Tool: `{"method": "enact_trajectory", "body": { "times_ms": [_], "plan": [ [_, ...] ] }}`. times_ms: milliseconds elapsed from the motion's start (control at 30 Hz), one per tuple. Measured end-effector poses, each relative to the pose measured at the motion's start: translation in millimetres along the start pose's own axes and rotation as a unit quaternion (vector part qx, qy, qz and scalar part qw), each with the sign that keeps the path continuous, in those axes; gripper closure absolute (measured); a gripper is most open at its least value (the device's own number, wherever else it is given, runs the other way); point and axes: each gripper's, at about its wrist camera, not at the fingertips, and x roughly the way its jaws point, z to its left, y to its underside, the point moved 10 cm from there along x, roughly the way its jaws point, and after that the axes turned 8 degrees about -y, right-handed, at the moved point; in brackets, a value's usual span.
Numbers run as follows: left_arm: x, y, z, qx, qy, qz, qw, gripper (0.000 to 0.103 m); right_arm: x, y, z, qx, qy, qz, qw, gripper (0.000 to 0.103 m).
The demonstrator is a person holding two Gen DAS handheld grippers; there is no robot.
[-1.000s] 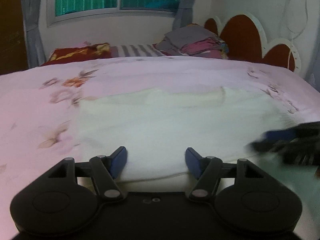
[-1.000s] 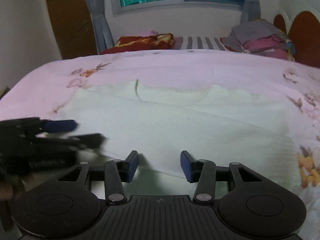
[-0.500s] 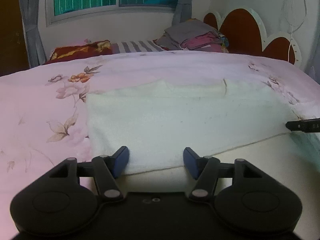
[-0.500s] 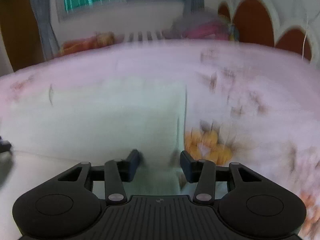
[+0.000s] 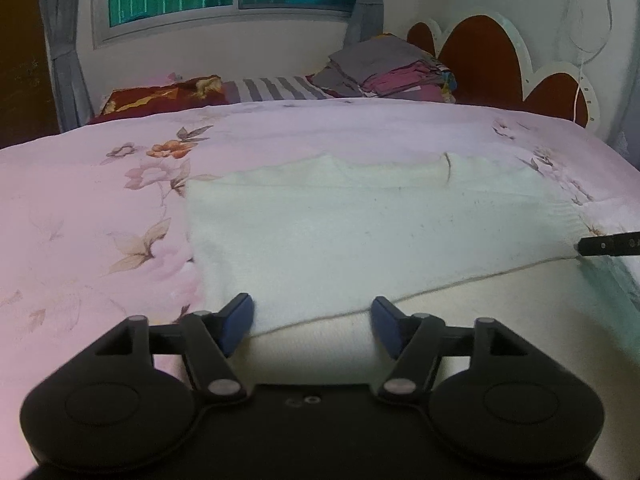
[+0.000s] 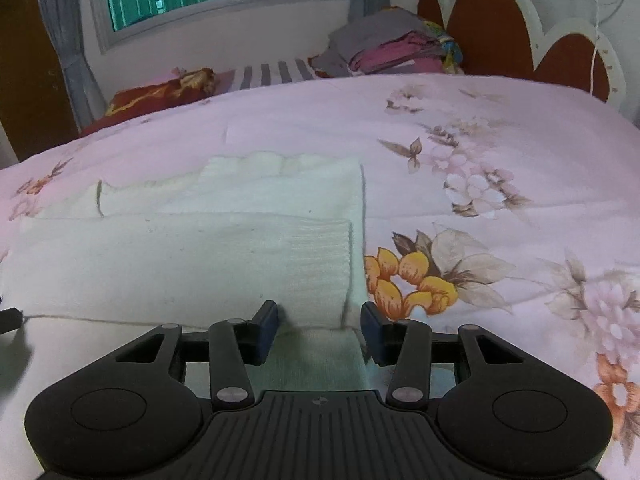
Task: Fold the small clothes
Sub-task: 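Move both grippers to one end of the sweater panel and grasp it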
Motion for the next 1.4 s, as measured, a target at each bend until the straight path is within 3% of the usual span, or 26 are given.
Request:
{"method": "enact_trajectory", "body": {
  "times_ms": [33, 67, 133, 367, 533, 800, 867, 933, 1033, 1133, 1267, 1400],
  "plan": [
    [-3.2, 1.7, 0.6, -0.001, -0.005, 0.004, 1.0000, 0.016, -6.3, 1.8, 1.8, -0.002, 0.006, -0.001, 1.000, 0.056],
    [-6.1, 3.4, 1.6, -0.001, -0.012, 0.006, 0.9999, 0.010, -4.8, 3.1, -0.9, -0.003, 0.009, 0.002, 1.000, 0.044],
    [-15.3, 8.7, 3.8, 0.000, -0.025, 0.005, 0.9997, 0.009, -14.3, 4.5, -1.5, -0.001, -0.001, -0.011, 1.000, 0.030],
    [-57.8, 34.9, 6.5, 0.009, -0.049, 0.010, 0.9987, 0.012, -56.5, 27.7, -10.1, 0.012, -0.034, -0.011, 0.999, 0.030],
    [-92.5, 65.1, 0.1, 0.013, -0.052, 0.020, 0.9983, 0.025, -102.8, 62.8, -27.7, 0.023, -0.049, -0.011, 0.998, 0.030],
    [-157.0, 147.1, 11.2, -0.077, -0.004, 0.056, 0.9954, 0.027, -171.2, 143.6, -51.3, 0.056, -0.117, 0.028, 0.991, 0.031],
    [-169.7, 164.3, 13.1, -0.098, 0.015, 0.060, 0.9933, 0.030, -183.4, 163.8, -56.8, 0.080, -0.140, 0.037, 0.986, 0.054],
    [-180.1, 175.2, 13.8, -0.113, 0.035, 0.058, 0.9912, 0.030, -191.3, 184.2, -61.4, 0.112, -0.166, 0.050, 0.978, 0.055],
    [-191.6, 186.8, 17.5, -0.155, 0.074, 0.063, 0.9830, 0.030, -203.8, 203.6, -59.9, 0.154, -0.212, 0.055, 0.964, 0.055],
    [-199.7, 196.2, 19.2, -0.216, 0.132, 0.074, 0.9647, 0.030, -213.8, 219.2, -53.3, 0.175, -0.244, 0.065, 0.952, 0.055],
    [-204.8, 206.5, 20.1, -0.253, 0.169, 0.082, 0.9490, 0.030, -222.7, 230.0, -40.5, 0.188, -0.284, 0.072, 0.937, 0.055],
    [-197.5, 206.8, 20.3, -0.294, 0.214, 0.089, 0.9272, 0.030, -217.5, 226.4, -40.1, 0.220, -0.310, 0.069, 0.923, 0.055]
  ]
}}
